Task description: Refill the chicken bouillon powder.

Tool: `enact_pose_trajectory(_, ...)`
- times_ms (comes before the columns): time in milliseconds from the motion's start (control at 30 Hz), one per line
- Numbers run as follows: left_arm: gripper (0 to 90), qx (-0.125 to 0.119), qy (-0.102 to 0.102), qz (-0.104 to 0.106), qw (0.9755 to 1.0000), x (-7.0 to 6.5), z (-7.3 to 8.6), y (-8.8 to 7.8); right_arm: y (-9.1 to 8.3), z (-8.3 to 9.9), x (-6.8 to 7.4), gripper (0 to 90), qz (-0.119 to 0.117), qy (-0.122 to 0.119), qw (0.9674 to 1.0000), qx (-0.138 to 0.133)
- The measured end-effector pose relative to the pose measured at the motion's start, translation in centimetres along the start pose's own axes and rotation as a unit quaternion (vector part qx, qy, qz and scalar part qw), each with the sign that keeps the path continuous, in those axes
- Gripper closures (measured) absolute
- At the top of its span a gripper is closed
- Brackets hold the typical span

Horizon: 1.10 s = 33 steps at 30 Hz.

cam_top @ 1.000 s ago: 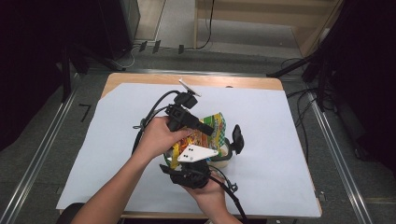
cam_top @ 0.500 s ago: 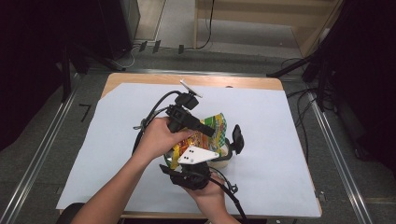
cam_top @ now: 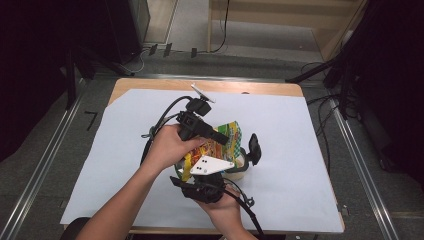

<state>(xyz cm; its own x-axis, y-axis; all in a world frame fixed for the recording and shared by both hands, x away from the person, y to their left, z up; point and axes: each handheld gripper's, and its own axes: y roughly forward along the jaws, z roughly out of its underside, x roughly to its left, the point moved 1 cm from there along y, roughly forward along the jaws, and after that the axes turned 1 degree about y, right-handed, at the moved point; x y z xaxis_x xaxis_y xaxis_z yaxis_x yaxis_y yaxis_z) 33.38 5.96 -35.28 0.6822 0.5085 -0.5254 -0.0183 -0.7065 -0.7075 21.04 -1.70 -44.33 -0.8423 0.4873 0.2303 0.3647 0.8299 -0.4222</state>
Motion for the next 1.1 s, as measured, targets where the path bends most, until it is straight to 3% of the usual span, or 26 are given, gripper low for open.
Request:
enact_pose_trajectory(733, 75.8, 0.002, 0.002, -0.004, 1.0000, 0.06, 0.17, 0.19, 0.17, 0.21, -0.09, 67.4, 0.001, -0.006, 1.0000, 0.006)
enact_pose_trajectory(1000, 75.4, 0.007, 0.006, 0.000, 1.0000, 0.04, 0.29, 0.16, 0.48, 0.58, -0.25, 64.2, -0.001, -0.014, 0.9999, 0.006)
enact_pose_trajectory(1100, 75.9, 0.009, 0.007, -0.001, 0.9999, 0.15, 0.40, 0.08, 0.71, 0.83, -0.22, 62.3, 0.001, -0.028, 0.9996, 0.010)
